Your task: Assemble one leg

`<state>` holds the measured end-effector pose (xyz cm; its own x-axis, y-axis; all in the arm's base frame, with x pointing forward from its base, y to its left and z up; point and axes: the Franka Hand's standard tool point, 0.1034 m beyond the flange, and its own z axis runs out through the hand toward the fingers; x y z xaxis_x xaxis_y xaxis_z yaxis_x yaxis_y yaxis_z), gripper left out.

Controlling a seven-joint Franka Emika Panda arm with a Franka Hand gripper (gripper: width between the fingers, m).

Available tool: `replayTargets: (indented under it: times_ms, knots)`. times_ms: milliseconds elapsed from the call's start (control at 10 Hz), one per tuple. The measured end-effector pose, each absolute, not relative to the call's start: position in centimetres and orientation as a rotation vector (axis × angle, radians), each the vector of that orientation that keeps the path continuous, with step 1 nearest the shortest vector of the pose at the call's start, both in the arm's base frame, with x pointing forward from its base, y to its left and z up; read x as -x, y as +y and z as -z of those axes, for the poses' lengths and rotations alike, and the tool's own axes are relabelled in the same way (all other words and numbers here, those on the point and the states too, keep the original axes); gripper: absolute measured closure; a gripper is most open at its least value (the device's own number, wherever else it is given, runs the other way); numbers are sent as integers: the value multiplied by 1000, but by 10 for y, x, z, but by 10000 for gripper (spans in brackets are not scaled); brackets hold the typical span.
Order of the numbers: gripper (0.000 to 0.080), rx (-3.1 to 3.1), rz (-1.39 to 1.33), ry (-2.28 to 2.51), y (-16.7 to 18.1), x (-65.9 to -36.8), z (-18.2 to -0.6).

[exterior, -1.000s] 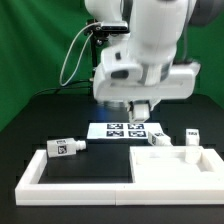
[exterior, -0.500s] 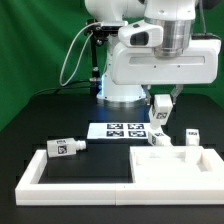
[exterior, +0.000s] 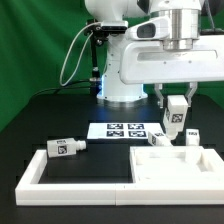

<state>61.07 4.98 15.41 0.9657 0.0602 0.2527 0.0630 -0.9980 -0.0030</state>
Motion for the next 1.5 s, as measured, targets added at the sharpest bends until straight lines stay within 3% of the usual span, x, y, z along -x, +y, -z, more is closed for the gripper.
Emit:
replayTargets:
  times_ms: [100, 1500]
  knots:
    - [512, 3092, 519, -98, 48, -610, -153]
    - [512, 3070, 677, -124, 60, -615, -131]
